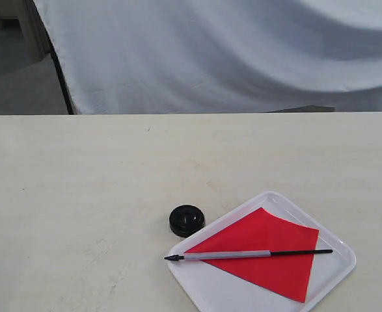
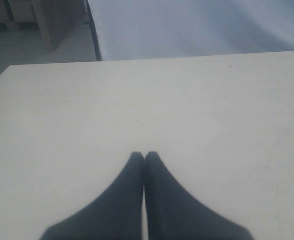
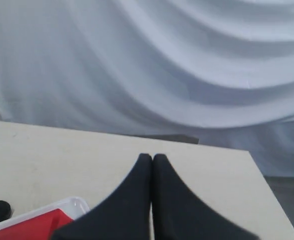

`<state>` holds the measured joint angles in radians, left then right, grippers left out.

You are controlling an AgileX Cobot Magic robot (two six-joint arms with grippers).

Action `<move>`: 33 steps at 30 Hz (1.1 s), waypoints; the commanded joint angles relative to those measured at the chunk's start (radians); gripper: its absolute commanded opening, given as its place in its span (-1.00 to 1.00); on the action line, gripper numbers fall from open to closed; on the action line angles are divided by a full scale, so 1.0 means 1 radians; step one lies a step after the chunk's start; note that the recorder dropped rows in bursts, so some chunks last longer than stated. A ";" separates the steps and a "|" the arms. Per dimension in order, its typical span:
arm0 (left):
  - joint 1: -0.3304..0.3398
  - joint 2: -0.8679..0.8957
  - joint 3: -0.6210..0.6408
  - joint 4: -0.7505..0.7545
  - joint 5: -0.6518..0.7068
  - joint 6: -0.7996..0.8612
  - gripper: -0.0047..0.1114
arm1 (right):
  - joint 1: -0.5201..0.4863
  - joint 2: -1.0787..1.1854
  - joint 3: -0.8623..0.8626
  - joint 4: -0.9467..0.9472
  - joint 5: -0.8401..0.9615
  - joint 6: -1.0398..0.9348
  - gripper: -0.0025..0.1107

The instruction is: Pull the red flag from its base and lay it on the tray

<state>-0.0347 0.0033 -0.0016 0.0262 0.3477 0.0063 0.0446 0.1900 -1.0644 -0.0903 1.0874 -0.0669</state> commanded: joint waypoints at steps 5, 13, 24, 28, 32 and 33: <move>0.002 -0.003 0.002 0.003 -0.005 -0.006 -0.92 | -0.005 -0.190 -0.013 -0.023 0.080 -0.015 -0.96; 0.002 -0.003 0.002 0.003 -0.005 -0.006 -0.92 | -0.002 -0.190 0.110 -0.012 -0.110 -0.015 -0.96; 0.002 -0.003 0.002 0.003 -0.005 -0.006 -0.92 | -0.002 -0.190 0.631 -0.012 -0.749 0.018 -0.96; 0.002 -0.003 0.002 0.003 -0.005 -0.006 -0.92 | -0.002 -0.190 0.797 -0.012 -0.886 0.018 -0.96; 0.002 -0.003 0.002 0.003 -0.005 -0.006 -0.92 | -0.002 -0.190 0.922 -0.012 -1.029 0.018 -0.96; 0.002 -0.003 0.002 0.003 -0.005 -0.006 -0.92 | -0.002 -0.190 0.955 -0.012 -1.069 0.018 -0.96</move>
<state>-0.0347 0.0033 -0.0016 0.0262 0.3477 0.0063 0.0446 0.0045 -0.1805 -0.1008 0.1363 -0.0525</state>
